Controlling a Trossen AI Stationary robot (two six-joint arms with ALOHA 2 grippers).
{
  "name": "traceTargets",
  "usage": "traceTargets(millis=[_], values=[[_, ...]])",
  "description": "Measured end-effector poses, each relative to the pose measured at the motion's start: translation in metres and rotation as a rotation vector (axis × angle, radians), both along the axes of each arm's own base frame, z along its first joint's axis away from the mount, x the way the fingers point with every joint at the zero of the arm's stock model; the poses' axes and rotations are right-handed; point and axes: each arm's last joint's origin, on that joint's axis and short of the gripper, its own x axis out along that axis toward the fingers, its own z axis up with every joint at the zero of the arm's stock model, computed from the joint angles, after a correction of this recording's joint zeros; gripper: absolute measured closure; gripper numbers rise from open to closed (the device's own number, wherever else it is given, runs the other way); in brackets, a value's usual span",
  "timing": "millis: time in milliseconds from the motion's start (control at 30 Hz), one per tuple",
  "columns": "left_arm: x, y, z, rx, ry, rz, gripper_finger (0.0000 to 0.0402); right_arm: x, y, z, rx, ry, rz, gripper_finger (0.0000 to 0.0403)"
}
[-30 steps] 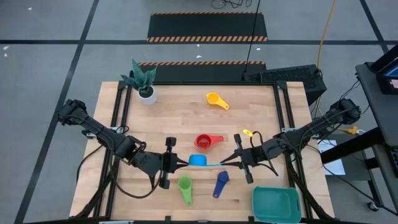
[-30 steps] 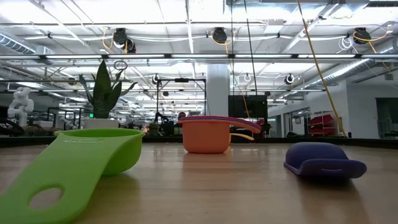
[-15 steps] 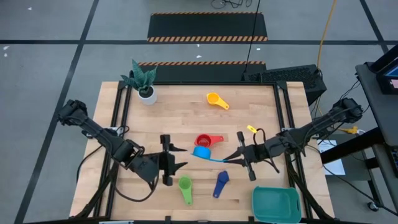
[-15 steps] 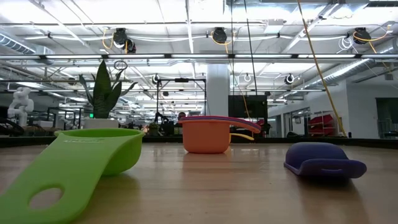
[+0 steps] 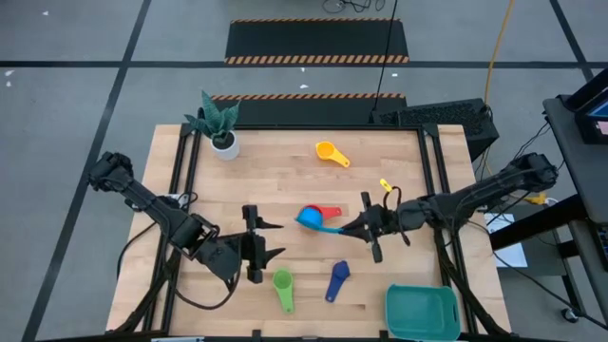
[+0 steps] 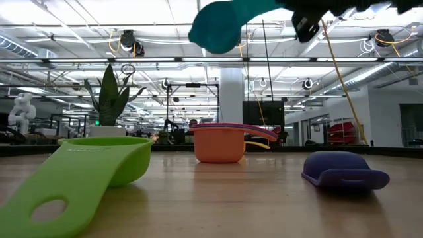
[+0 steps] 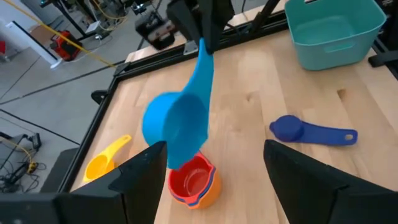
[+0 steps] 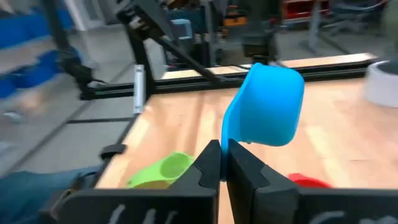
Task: Nest measuring cups in basket
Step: Stack the light blue measuring cup on top of the orange measuring cup
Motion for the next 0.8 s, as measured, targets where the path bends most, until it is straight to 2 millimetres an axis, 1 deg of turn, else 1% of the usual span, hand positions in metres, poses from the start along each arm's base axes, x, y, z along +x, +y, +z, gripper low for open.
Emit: traceTargets(millis=[133,300,500,667,800], values=[[0.001,0.002,0.000,0.002,-0.001,0.006,0.0131,-0.002,-0.015,-0.014,0.076,-0.022,0.075,0.0401],[0.004,0.006,0.000,-0.010,-0.004,0.028,0.0131,-0.009,-0.037,-0.032,0.166,-0.077,0.094,0.0401],[0.004,0.006,0.000,-0.060,-0.008,0.029,0.0131,-0.019,-0.059,-0.050,0.220,-0.079,0.016,0.0402],[0.003,0.004,0.000,-0.101,-0.020,0.036,0.0131,-0.018,-0.070,-0.060,0.243,-0.028,0.046,0.0402],[0.003,0.002,0.001,-0.118,-0.029,0.036,0.0130,-0.013,-0.074,-0.062,0.248,-0.065,0.096,0.0402]])
